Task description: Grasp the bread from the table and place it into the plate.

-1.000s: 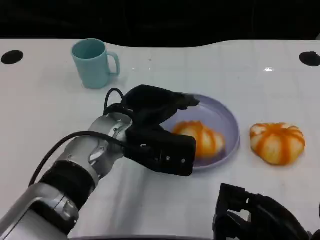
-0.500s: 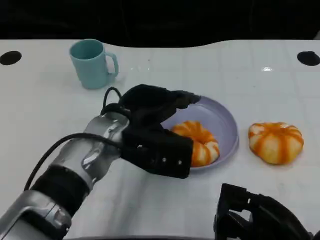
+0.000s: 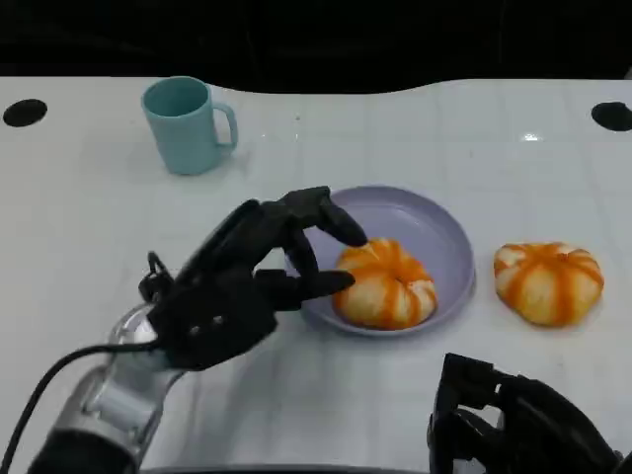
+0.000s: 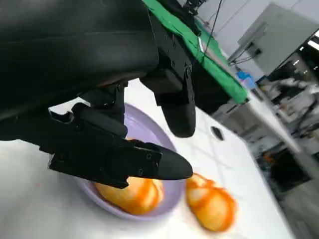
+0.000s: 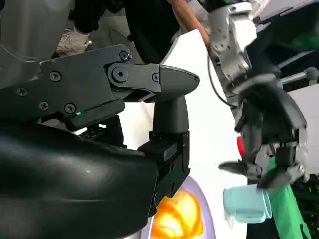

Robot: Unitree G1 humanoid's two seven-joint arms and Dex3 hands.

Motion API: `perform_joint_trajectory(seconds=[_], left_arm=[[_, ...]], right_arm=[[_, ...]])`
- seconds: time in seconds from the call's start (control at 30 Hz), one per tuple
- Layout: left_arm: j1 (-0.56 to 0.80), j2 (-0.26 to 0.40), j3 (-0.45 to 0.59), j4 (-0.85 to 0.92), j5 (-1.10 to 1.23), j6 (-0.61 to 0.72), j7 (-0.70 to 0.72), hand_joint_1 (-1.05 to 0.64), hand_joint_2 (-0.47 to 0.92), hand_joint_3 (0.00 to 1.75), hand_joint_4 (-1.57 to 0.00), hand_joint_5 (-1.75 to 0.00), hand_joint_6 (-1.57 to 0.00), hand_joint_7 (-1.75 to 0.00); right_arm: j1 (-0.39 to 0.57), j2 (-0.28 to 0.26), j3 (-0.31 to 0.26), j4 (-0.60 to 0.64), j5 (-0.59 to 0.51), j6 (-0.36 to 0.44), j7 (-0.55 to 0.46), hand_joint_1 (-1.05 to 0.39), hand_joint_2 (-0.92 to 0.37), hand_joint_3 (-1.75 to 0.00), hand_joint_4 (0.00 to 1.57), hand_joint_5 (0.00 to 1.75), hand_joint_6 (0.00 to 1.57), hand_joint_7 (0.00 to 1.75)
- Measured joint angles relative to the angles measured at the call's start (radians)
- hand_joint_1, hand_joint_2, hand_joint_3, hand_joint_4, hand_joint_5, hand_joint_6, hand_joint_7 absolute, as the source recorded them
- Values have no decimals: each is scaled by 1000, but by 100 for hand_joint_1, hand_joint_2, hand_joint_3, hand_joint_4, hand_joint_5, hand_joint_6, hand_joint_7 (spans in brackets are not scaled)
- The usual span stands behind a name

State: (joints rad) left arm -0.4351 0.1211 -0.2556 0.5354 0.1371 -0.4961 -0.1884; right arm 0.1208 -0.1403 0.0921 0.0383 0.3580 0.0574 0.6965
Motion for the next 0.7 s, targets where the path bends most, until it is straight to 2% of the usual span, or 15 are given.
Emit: perform_joint_trajectory(seconds=[0.17,0.3,0.47,0.57,0.7], left_arm=[[111,-36,48,-88,-176,1,-116,-66,92,29,-65,-175,-46,-173],[190,-44,82,-160,-303,45,-212,-64,92,29,-68,-175,-50,-174],[291,-43,122,-259,-497,212,-369,-61,92,27,-71,-175,-55,-170],[360,-44,140,-338,-574,329,-397,-65,92,28,-77,-175,-55,-174],[436,-49,145,-392,-612,392,-429,-66,92,24,-81,-175,-58,-175]], right_arm=[[-2,-1,-1,0,0,8,0,-48,-91,-43,61,175,46,165],[-2,-1,-1,0,1,20,-2,-50,-91,-43,61,175,46,166],[-1,-3,0,-2,1,25,-2,-50,-91,-43,60,175,44,167],[1,-5,1,-4,1,26,-2,-50,-91,-42,60,175,44,168],[2,-6,2,-9,0,26,-2,-49,-91,-42,61,175,45,168]])
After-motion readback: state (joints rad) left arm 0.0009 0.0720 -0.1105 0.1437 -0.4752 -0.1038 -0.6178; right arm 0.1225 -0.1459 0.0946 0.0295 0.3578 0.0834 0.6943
